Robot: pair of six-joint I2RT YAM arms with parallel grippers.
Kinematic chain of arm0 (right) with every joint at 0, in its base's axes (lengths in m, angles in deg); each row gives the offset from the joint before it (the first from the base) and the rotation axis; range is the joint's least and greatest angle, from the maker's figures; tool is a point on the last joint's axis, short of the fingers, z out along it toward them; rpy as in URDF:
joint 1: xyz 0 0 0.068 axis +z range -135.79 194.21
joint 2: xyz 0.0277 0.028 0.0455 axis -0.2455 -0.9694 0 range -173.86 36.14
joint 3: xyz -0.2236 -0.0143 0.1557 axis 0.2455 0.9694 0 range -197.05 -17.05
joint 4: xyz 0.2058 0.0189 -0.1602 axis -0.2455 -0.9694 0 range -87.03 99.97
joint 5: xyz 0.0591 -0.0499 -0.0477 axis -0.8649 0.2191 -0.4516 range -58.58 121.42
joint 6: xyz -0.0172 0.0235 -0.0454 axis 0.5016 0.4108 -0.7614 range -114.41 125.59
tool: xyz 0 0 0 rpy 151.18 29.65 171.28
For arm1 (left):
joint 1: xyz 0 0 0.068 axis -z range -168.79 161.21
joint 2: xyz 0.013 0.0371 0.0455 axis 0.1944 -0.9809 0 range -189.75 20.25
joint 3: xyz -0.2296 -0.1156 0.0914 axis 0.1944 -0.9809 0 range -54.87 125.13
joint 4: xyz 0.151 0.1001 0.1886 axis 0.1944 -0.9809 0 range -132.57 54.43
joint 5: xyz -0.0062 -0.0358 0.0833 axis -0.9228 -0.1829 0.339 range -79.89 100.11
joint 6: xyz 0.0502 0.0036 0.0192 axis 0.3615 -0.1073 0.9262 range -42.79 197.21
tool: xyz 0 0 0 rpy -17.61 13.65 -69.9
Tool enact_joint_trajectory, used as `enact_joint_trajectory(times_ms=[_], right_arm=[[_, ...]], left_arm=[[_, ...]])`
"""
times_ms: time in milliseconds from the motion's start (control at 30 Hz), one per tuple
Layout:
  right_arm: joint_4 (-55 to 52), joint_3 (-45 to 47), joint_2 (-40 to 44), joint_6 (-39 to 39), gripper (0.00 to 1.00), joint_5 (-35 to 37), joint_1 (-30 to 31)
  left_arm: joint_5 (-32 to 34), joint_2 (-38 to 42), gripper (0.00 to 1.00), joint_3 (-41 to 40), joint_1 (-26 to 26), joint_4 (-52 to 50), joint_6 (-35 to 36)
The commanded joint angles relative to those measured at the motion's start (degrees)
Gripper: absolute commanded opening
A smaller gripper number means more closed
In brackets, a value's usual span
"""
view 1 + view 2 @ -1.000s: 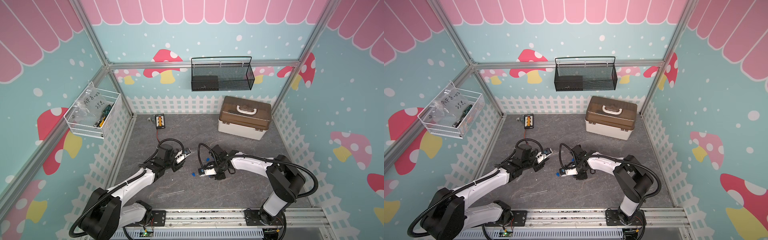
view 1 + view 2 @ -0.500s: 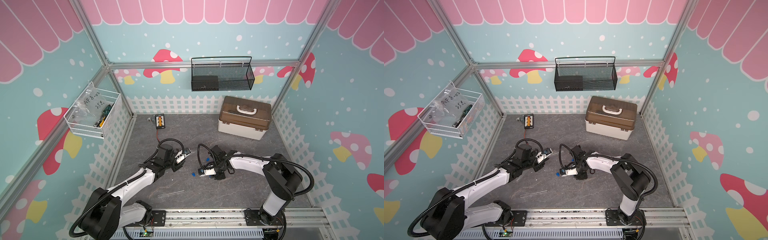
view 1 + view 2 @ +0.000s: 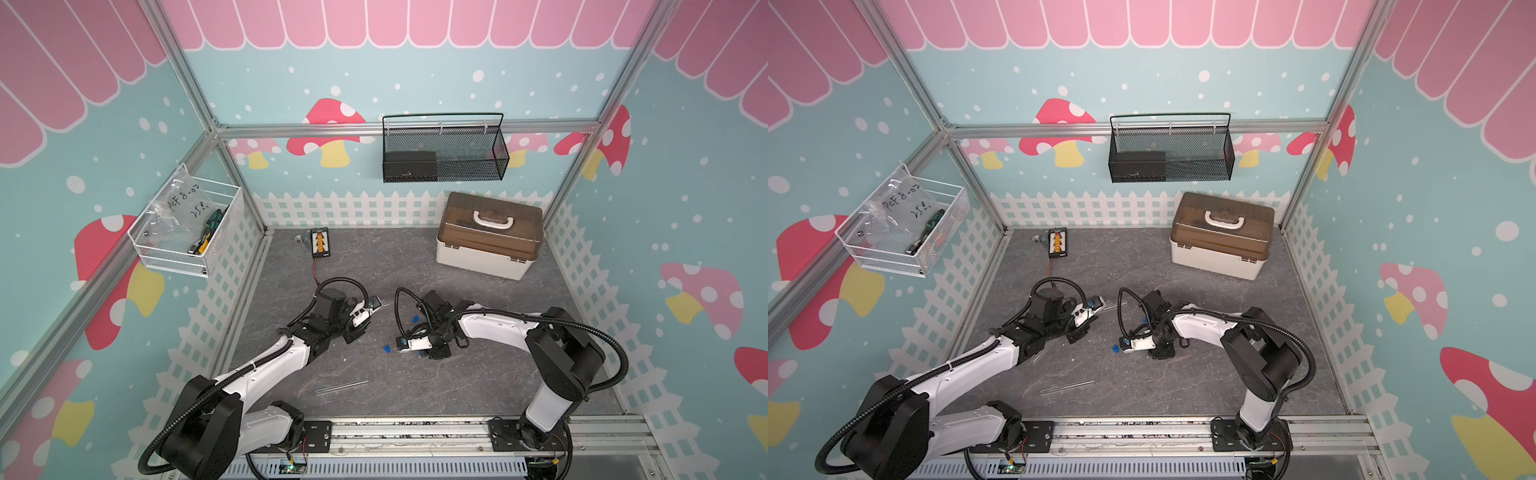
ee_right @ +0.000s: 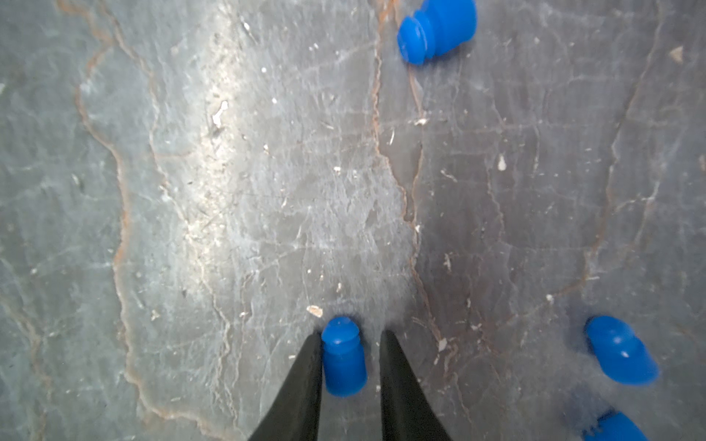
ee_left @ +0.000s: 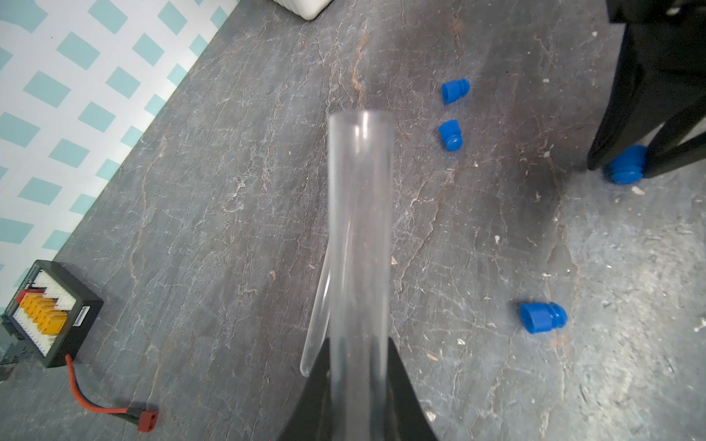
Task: Insert stoppers into test tubes
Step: Place the stopper at the center of the board, then pick up the stopper from the center of the board.
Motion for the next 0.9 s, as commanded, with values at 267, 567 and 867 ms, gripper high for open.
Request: enact_joint_trajectory(times_ms=[267, 567, 867], right_arm=[[-1.1, 2.1, 1.7, -2.4, 0.25, -0.5, 0.3], [-1.0, 1.7, 0.7, -2.6, 0.22, 1.0, 0.3], [-1.1, 1.7, 0.4, -2.6, 0.15, 1.2, 0.3]], left_arm=[[0.1, -0.1, 0.00, 0.8, -0.3, -0.2, 1.2], [0.1, -0.2, 0.00, 0.8, -0.3, -0.2, 1.2], [0.0, -0.2, 0.00, 0.8, -0.3, -0.3, 1.2]])
